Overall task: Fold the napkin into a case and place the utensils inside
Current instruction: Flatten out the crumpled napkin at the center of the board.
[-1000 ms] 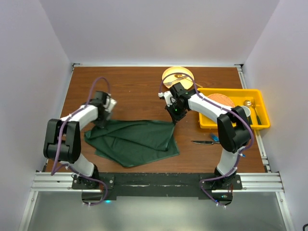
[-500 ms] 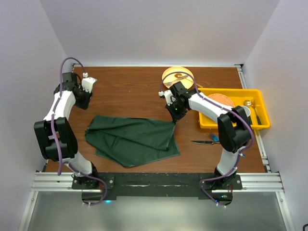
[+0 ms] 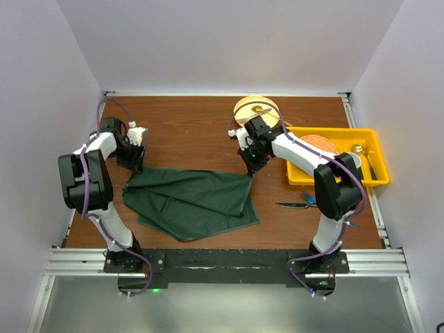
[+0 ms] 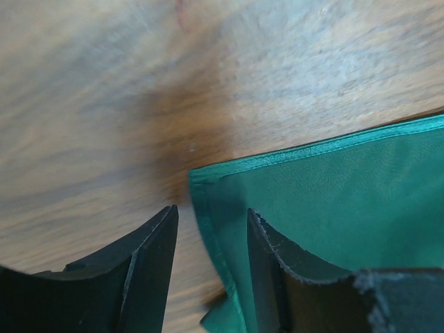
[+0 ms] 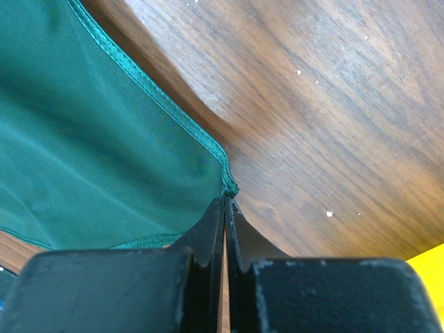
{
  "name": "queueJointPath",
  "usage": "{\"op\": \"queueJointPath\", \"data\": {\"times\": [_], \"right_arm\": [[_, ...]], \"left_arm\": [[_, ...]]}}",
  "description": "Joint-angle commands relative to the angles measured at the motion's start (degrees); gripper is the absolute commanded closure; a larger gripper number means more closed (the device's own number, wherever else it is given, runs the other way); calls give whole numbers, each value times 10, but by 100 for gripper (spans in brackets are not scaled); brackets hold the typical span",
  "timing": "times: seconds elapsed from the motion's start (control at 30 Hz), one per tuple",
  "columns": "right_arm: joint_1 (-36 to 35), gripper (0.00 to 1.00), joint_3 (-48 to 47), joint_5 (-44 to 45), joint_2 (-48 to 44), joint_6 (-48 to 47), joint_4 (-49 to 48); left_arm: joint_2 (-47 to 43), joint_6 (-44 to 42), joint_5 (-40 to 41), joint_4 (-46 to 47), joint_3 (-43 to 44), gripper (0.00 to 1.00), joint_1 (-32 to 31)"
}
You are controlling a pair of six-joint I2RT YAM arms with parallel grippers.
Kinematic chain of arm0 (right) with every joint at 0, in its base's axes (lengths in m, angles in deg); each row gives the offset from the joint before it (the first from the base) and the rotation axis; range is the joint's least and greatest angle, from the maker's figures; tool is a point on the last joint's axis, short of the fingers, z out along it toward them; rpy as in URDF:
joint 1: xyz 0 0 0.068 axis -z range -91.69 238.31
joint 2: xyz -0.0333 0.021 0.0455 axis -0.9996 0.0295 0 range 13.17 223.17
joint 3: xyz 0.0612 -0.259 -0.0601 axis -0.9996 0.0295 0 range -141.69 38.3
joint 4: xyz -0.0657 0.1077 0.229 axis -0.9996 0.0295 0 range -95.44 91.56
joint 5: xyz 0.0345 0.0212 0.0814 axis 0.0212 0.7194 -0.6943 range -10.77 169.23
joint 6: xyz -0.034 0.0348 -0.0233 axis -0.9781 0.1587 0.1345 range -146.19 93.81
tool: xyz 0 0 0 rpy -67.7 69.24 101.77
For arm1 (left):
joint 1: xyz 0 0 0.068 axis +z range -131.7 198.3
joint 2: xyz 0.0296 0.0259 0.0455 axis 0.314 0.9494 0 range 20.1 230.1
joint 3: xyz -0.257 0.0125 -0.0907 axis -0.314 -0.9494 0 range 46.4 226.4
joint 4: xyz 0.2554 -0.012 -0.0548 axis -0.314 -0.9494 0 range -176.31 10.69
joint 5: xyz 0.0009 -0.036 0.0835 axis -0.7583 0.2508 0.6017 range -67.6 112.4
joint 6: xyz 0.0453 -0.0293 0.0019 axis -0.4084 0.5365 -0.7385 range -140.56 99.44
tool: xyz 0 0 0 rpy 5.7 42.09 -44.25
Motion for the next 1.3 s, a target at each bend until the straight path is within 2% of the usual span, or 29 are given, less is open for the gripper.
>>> {"op": "queueJointPath", "data": {"times": [0.0, 0.27, 0.37, 0.5, 0.53, 0.63, 0.73, 0.83, 1.1, 1.27], "right_arm": [[2, 100, -32, -10, -5, 3, -1], [2, 100, -50, -14, 5, 4, -2], [2, 100, -55, -14, 10, 5, -2], [2, 100, -64, -5, 13, 5, -9], [3, 100, -67, -2, 14, 5, -9], [5, 100, -87, 15, 8, 0, -10], [12, 100, -124, 37, -4, -9, -10], [19, 100, -180, 53, -17, -17, -12], [21, 100, -261, 83, -132, -35, -63], [20, 100, -284, 85, -215, -41, -86]], "left_arm": [[6, 18, -19, 34, -16, 51, -3], [17, 21, 23, 89, -63, 57, -21], [36, 28, 30, 101, -64, 64, -30], [46, 37, 20, 100, -60, 96, -45], [43, 40, 16, 100, -58, 100, -45], [15, 51, 2, 82, -29, 100, -39], [-61, 68, -51, 52, 30, 100, -19], [-132, 87, -61, 34, 97, 100, -13], [-281, 139, -70, 13, 220, 100, -12], [-398, 165, -68, 12, 236, 100, -11]]}}
